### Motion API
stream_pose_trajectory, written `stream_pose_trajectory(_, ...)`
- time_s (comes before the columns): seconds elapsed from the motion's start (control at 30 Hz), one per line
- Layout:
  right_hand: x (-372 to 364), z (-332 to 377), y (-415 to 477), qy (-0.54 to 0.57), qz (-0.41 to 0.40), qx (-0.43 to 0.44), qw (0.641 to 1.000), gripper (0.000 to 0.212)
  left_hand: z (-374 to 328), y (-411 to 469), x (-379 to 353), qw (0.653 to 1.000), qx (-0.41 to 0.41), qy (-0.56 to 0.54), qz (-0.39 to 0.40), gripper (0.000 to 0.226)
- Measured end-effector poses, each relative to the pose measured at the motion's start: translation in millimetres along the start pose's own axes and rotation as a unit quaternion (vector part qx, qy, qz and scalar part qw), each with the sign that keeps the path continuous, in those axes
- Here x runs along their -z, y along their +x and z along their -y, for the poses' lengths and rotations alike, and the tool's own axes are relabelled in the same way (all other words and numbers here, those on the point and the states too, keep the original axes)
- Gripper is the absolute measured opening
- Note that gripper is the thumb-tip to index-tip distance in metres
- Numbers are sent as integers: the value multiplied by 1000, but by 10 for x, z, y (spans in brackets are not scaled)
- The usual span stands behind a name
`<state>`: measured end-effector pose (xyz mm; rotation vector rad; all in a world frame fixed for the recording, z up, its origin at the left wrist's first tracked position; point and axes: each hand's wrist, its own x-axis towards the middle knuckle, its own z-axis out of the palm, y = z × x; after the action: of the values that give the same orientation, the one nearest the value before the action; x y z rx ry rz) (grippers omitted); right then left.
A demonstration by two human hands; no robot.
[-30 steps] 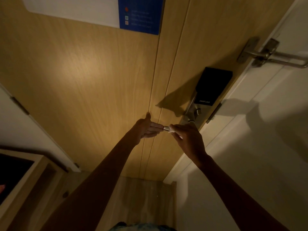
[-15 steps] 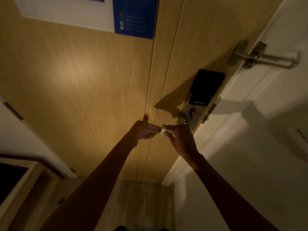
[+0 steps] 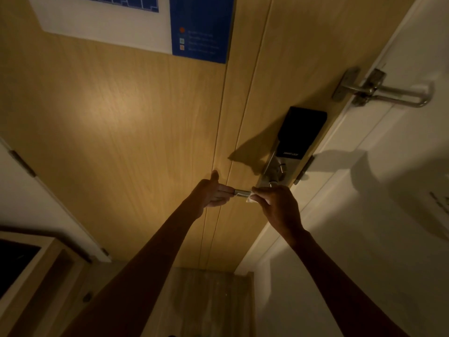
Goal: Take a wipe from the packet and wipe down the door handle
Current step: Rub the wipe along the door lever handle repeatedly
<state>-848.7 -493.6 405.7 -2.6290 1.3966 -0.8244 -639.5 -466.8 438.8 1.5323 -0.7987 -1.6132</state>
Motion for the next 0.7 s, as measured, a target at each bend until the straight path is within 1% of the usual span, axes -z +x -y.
stream_pose_trajectory(0.1,-65,235,85,14,-13,0,1000,26,18,2,4,1000,-1,-1,-2,76)
stream_pose_trajectory(0.17,-124,348,85,4,-9,21,1000,25,19,-4,8,1000,-2,0,4,77)
stream_pose_trajectory(0.23,-118,300,42,-13,-5,31,999,25,-4,-18,12,1000,1,1,12,78)
stream_pose_trajectory(0.33,-88,189,-3,-36,-12,19,999,27,-15,-35,8,1000,-4,4,11,78)
stream_pose_trajectory(0.47,-161,353,84,-33,-21,28,999,23,-7,-46,13,1000,-8,0,5,78)
stream_pose_trajectory(0.63,-179,305,-12,-54,-38,47,997,32,-6,-40,17,1000,-6,-12,1,82)
stream_pose_trajectory(0.7,-205,347,38,-48,-36,45,997,32,-30,-53,-4,1000,-2,-14,-4,82)
